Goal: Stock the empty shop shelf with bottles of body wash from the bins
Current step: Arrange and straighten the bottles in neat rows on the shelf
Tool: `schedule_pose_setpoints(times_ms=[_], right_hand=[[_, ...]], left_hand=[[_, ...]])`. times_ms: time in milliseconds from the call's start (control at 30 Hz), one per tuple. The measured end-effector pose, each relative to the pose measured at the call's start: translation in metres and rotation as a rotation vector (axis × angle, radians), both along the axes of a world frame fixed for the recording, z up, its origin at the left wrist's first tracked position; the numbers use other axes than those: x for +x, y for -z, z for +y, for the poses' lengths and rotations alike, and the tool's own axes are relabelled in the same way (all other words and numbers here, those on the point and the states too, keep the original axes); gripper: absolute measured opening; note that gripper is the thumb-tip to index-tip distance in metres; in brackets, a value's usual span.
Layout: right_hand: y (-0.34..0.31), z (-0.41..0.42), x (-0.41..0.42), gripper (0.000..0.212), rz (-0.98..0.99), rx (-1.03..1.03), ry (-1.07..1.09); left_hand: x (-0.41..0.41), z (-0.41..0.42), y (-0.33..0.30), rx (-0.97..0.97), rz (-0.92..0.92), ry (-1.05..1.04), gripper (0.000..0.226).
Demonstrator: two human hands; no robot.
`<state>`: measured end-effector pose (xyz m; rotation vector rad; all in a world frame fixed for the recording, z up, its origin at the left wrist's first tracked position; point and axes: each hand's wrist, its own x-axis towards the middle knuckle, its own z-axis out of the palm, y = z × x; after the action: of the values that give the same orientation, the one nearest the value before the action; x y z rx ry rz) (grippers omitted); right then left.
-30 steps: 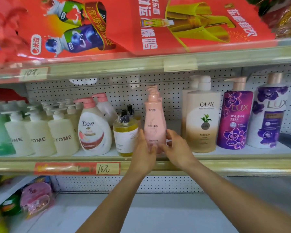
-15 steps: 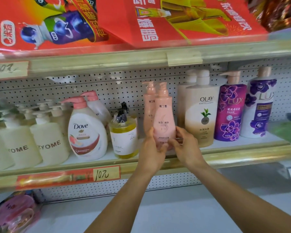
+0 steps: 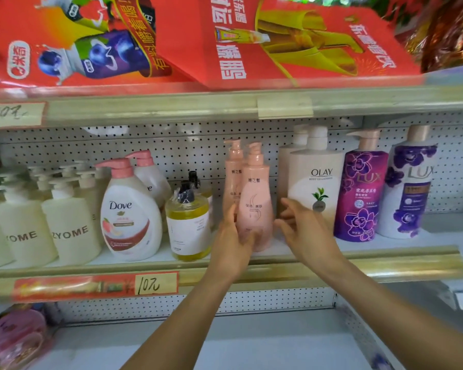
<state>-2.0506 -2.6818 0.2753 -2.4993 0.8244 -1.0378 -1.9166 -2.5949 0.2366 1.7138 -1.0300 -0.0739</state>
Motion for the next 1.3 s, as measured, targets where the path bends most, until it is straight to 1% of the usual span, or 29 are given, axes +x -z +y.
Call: schedule_pose_setpoints(times_ms=[133,200,267,367,400,467,500,567,600,667,800,833,933,1100,1300], right_hand=[[-0.02,-0.005,-0.003,0.054,-0.12,0.022,-0.081],[-0.028,-0.005,0.0,0.057,-0.112,0.056,-0.117],[-0.033,-0.005,0.003,0.058,-0.062,0.077,-0.125],[-0.037,-0.004,0.007,0.06,0.0,0.131,-0.139],[-0.037,-0.004,0.008,0.062,0.013,0.151,-0.148],[-0.034,-0.002,0.01,0.065,0.045,0.197,-0.16],[-0.03,-0.001,0.011,0.063,0.056,0.21,-0.168],[-0.02,0.001,0.012,0.048,0.071,0.199,-0.167],[-0.016,0.001,0.012,0.043,0.075,0.186,-0.159],[-0.008,-0.001,0.013,0.039,0.077,0.171,-0.152],[-0.002,-0.002,0.015,0.039,0.088,0.158,-0.138],[-0.001,-0.002,0.016,0.04,0.091,0.152,-0.133],[0.0,0.0,0.019,0.043,0.097,0.14,-0.109],[0.002,0.0,0.021,0.044,0.088,0.145,-0.08],[0.003,0.002,0.022,0.047,0.091,0.169,-0.059]], left_hand=[[-0.005,0.009,-0.024,-0.124,-0.075,-0.035,0.062],[0.003,0.01,-0.048,-0.192,-0.069,-0.074,0.057],[0.019,0.004,-0.076,-0.214,-0.011,-0.098,0.057],[0.041,-0.007,-0.116,-0.155,0.082,-0.08,0.061],[0.047,-0.01,-0.126,-0.108,0.116,-0.069,0.064],[0.058,-0.015,-0.139,0.051,0.149,-0.029,0.07],[0.062,-0.018,-0.142,0.122,0.161,0.01,0.074],[0.068,-0.022,-0.146,0.192,0.208,0.082,0.078],[0.07,-0.024,-0.148,0.196,0.23,0.103,0.074],[0.072,-0.025,-0.15,0.182,0.264,0.12,0.06],[0.071,-0.027,-0.149,0.122,0.357,0.12,0.032],[0.071,-0.029,-0.147,0.118,0.36,0.109,0.03],[0.07,-0.033,-0.146,0.112,0.35,0.082,0.036],[0.066,-0.039,-0.148,0.081,0.345,0.098,0.038],[0.064,-0.047,-0.144,0.031,0.375,0.123,0.028]])
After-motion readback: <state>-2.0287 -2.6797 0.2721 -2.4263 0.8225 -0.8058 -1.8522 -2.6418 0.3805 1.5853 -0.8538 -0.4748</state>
